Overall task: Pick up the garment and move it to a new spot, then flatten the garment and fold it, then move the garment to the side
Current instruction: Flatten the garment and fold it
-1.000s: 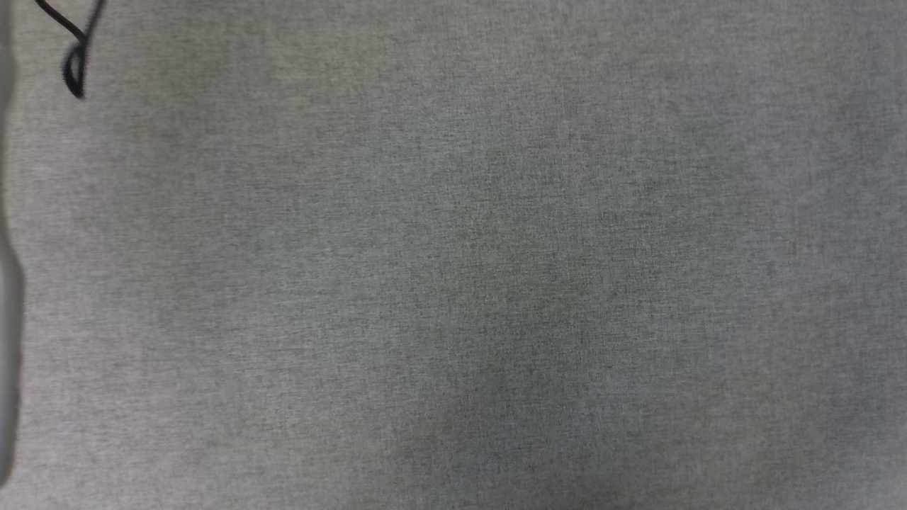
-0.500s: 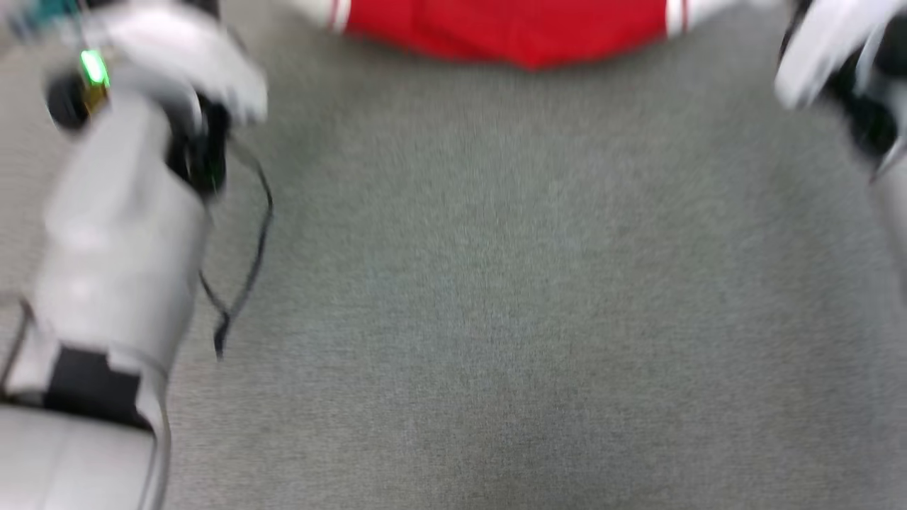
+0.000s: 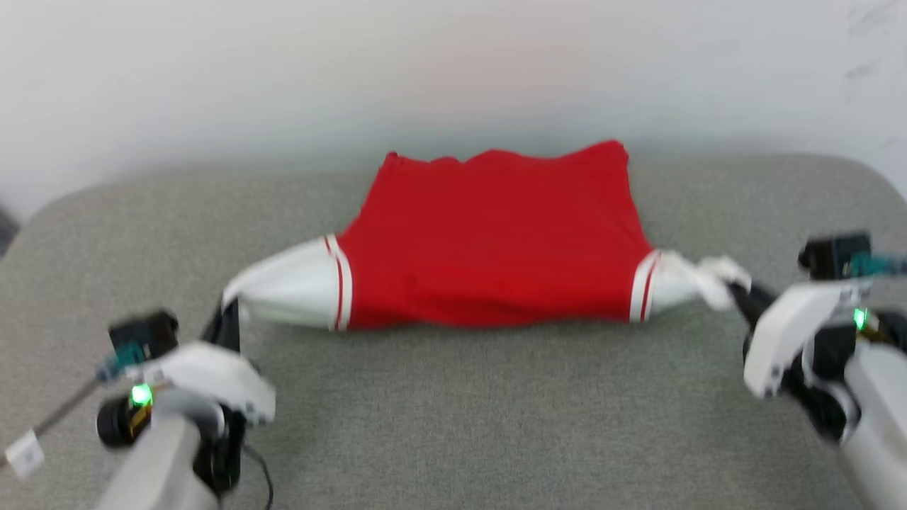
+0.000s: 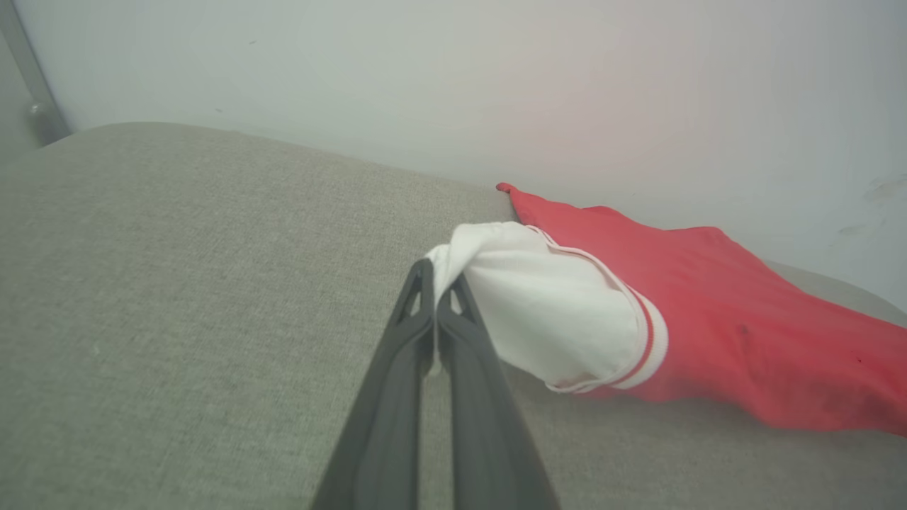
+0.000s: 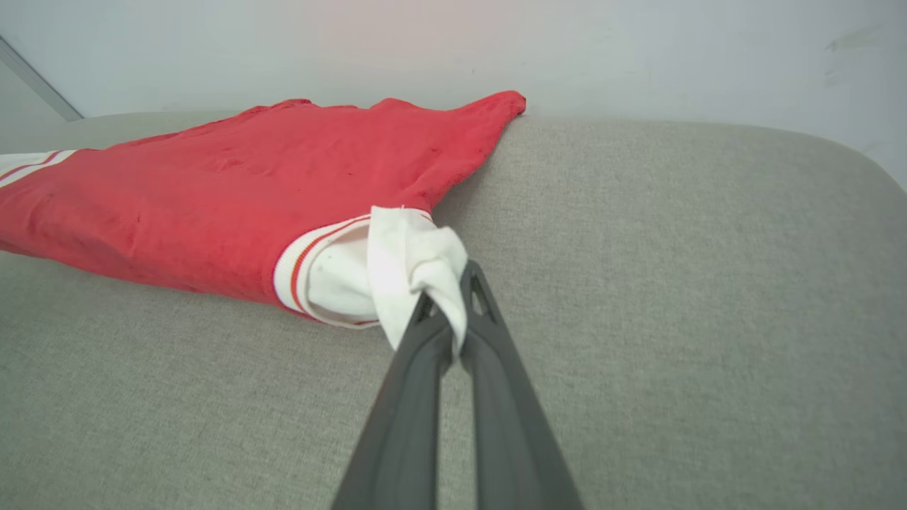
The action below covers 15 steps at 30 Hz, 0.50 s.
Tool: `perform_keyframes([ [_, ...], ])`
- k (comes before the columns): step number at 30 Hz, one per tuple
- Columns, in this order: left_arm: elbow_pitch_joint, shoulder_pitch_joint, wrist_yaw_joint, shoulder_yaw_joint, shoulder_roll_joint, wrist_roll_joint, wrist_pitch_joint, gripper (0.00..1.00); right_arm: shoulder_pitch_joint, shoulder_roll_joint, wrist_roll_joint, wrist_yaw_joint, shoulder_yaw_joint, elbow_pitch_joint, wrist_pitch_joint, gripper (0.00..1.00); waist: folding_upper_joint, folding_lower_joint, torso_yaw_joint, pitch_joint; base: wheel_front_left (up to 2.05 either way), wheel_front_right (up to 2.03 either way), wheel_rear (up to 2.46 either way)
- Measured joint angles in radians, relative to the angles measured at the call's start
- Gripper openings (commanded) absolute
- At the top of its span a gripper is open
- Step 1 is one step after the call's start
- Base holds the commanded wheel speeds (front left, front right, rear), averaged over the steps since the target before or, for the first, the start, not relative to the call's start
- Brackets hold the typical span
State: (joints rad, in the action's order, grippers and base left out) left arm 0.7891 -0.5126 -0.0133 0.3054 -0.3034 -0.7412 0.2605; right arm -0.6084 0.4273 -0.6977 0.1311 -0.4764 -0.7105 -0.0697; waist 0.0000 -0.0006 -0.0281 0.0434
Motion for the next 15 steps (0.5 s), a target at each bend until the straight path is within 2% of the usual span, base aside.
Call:
perform_keyframes([
  [4,-0.14,0.188,0.052,0.005,-0.018,0.004,-0.011,0.0,0.163,0.016,0.053,0.0,0.047,0.069,0.002,0.0,0.0,0.0,0.003,-0.063,0.0,0.0,0.0],
  [7,-0.274,0.31,0.109,0.005,-0.043,0.002,-0.042,0.0,0.284,0.012,0.077,0.0,0.107,0.131,-0.007,0.0,0.0,0.0001,0.011,-0.087,0.0,0.0,0.0],
  [12,-0.509,0.524,0.215,-0.004,-0.087,-0.019,-0.136,0.0,0.489,-0.031,0.135,0.0,0.228,0.249,-0.049,0.0,0.0,0.0001,0.025,-0.108,0.0,0.0,0.0],
  [15,-0.652,0.624,0.289,-0.014,-0.118,-0.019,-0.183,0.0,0.619,-0.086,0.183,0.0,0.312,0.333,-0.084,0.0,0.0,0.0003,0.038,-0.113,0.0,0.0,0.0],
])
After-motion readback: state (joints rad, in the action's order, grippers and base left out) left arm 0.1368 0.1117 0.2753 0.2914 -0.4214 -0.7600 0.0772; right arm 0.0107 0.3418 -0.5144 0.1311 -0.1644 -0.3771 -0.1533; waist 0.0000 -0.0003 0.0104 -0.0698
